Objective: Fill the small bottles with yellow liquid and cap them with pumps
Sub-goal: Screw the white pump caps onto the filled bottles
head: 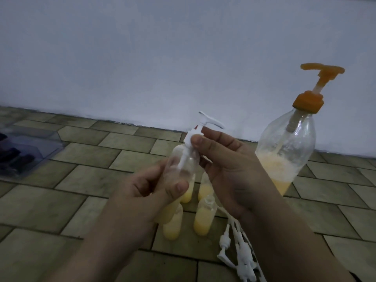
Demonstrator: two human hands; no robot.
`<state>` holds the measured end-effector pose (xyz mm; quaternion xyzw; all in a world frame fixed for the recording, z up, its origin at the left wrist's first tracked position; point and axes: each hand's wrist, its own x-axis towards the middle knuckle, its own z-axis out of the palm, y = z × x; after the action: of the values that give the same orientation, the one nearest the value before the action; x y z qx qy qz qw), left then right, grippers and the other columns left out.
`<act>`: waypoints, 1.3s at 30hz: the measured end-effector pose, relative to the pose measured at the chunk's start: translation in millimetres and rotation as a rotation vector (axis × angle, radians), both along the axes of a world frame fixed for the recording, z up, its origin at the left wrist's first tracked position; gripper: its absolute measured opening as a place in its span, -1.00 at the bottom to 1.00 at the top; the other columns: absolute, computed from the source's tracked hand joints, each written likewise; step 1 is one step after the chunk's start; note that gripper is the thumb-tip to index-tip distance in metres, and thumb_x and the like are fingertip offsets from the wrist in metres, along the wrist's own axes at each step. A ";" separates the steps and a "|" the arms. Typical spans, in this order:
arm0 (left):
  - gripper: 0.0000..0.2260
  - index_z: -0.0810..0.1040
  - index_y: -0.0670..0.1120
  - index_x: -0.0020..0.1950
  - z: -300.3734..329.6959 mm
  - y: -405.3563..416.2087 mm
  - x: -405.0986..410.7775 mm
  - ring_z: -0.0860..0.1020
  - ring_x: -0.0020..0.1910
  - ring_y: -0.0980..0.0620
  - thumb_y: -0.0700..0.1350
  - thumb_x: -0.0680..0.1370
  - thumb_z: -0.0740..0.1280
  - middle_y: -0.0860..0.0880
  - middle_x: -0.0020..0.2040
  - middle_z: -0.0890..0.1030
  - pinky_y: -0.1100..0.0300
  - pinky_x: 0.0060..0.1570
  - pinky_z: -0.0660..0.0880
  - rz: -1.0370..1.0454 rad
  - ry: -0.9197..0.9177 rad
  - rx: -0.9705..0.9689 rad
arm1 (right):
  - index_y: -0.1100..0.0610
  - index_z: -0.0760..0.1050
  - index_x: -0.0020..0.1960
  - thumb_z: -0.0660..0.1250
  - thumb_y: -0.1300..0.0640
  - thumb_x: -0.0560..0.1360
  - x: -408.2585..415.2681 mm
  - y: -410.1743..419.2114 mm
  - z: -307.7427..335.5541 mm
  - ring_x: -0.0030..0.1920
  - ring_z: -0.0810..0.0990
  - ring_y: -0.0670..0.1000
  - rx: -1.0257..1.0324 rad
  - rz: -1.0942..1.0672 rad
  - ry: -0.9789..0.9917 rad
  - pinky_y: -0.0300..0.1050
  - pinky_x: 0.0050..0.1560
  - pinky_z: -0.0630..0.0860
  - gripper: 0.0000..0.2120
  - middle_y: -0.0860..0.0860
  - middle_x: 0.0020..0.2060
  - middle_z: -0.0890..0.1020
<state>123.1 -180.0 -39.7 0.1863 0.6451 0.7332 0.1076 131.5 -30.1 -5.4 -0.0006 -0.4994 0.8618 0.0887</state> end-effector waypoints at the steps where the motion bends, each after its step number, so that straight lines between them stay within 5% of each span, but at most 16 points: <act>1: -0.53 0.61 0.13 0.14 -0.2 2.2 2.6 0.62 0.05 0.13 0.02 0.25 0.56 0.09 0.05 0.67 0.28 -0.11 0.58 0.088 0.040 -0.032 | 0.22 0.62 -0.07 0.49 0.19 0.15 -1.2 -2.5 -2.2 -0.12 0.65 0.00 -0.012 -0.035 -0.001 -0.14 -0.06 0.52 -0.65 0.06 -0.20 0.69; 7: -0.59 0.53 0.30 0.04 -7.6 4.0 6.4 0.55 0.10 0.28 0.11 0.21 0.41 0.29 0.08 0.60 0.29 -0.02 0.50 0.321 0.231 -0.192 | 0.16 0.63 -0.13 0.48 0.18 0.14 3.3 -17.0 -9.8 -0.17 0.67 -0.06 0.004 -0.101 0.020 -0.29 -0.16 0.54 -0.70 0.04 -0.23 0.70; 11: -0.50 0.56 0.30 0.09 -15.8 -7.5 0.6 0.61 0.03 0.20 0.12 0.15 0.45 0.24 0.04 0.64 0.19 -0.06 0.55 0.298 0.184 -0.172 | 0.01 0.65 -0.07 0.49 0.04 0.15 16.1 -2.9 -6.3 -0.03 0.65 -0.03 0.419 -0.131 0.039 -0.15 -0.04 0.55 -0.65 -0.04 -0.12 0.70; 14: -0.49 0.58 0.17 0.11 -35.2 -27.5 -5.6 0.65 -0.10 0.16 0.04 0.16 0.47 0.14 -0.05 0.68 0.30 -0.27 0.56 0.356 0.098 -0.148 | -0.12 0.59 0.03 0.44 -0.08 0.08 38.1 25.1 1.0 0.00 0.63 -0.16 0.578 -0.254 0.027 -0.30 -0.14 0.57 -0.50 -0.16 0.00 0.66; 16: -0.55 0.57 0.04 0.07 -57.4 -40.4 -8.3 0.65 -0.13 0.13 -0.07 0.18 0.48 0.06 -0.08 0.68 0.37 -0.34 0.53 0.417 0.020 -0.130 | -0.14 0.61 -0.04 0.42 -0.04 0.08 55.1 43.9 -3.2 -0.09 0.64 -0.19 0.573 -0.370 0.009 -0.39 -0.24 0.54 -0.57 -0.15 -0.03 0.67; 21: -0.60 0.54 -0.01 0.02 -108.9 -49.5 -6.9 0.59 0.00 -0.04 -0.18 0.23 0.54 -0.05 0.03 0.63 0.09 -0.14 0.52 0.456 -0.135 -0.221 | -0.07 0.63 -0.15 0.48 0.08 0.21 83.2 69.5 -47.8 -0.25 0.63 -0.04 0.824 -0.500 -0.304 -0.19 -0.20 0.51 -0.78 -0.04 -0.25 0.67; 24: -0.64 0.52 0.03 0.01 -122.9 -41.5 -6.0 0.57 -0.03 0.02 -0.26 0.32 0.52 -0.01 -0.01 0.62 0.08 -0.12 0.50 0.439 -0.172 -0.253 | -0.07 0.59 -0.12 0.51 0.17 0.35 90.0 78.2 -78.1 -0.27 0.59 -0.03 1.068 -0.562 -0.488 -0.17 -0.31 0.47 -0.81 -0.09 -0.31 0.64; 27: -0.58 0.47 0.15 -0.06 -129.1 -31.4 -4.4 0.56 -0.10 0.13 -0.30 0.32 0.51 0.09 -0.07 0.60 0.18 -0.20 0.47 0.419 -0.124 -0.294 | 0.00 0.59 -0.18 0.50 0.14 0.34 95.6 80.6 -97.1 -0.33 0.55 -0.07 1.228 -0.485 -0.616 -0.18 -0.31 0.45 -0.88 -0.07 -0.35 0.61; 30: -0.54 0.53 0.24 -0.12 -136.6 -26.6 -7.0 0.60 -0.05 0.07 -0.29 0.27 0.55 0.07 -0.04 0.62 0.11 -0.09 0.53 0.397 -0.051 -0.308 | -0.01 0.55 -0.27 0.55 0.07 0.29 97.3 75.2 -107.3 -0.44 0.50 -0.20 1.313 -0.308 -0.714 -0.42 -0.38 0.35 -0.83 -0.07 -0.40 0.59; 33: -0.51 0.54 0.27 -0.09 -140.5 -22.6 -12.0 0.61 -0.03 0.06 -0.26 0.24 0.58 0.00 0.02 0.60 0.14 -0.08 0.58 0.369 0.015 -0.331 | -0.11 0.40 -0.29 0.46 -0.08 0.36 95.8 69.5 -119.7 -0.41 0.50 -0.28 1.404 -0.173 -0.763 -0.46 -0.17 0.40 -0.77 -0.13 -0.39 0.53; 35: -0.52 0.50 0.19 -0.04 -139.4 -19.7 -12.0 0.61 -0.06 0.12 -0.29 0.26 0.56 -0.03 0.03 0.59 0.33 -0.13 0.56 0.355 0.046 -0.319 | -0.14 0.33 -0.30 0.41 -0.07 0.41 97.9 63.0 -123.3 -0.38 0.48 -0.36 1.432 -0.158 -0.704 -0.53 -0.11 0.37 -0.74 -0.20 -0.40 0.47; 39: -0.70 0.46 0.28 0.07 -139.8 -23.2 -3.4 0.55 -0.08 0.28 0.25 0.37 0.32 0.13 0.02 0.58 0.51 -0.12 0.44 0.557 0.086 -0.197 | -0.17 0.23 -0.27 0.29 -0.14 0.48 100.3 61.3 -124.4 -0.39 0.32 -0.40 1.453 -0.131 -0.659 -0.64 -0.19 0.25 -0.74 -0.25 -0.37 0.41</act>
<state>119.7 -203.1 -179.5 0.0218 0.7434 0.6598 -0.1077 231.8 31.2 -129.8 -0.2264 -0.9353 0.2698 -0.0347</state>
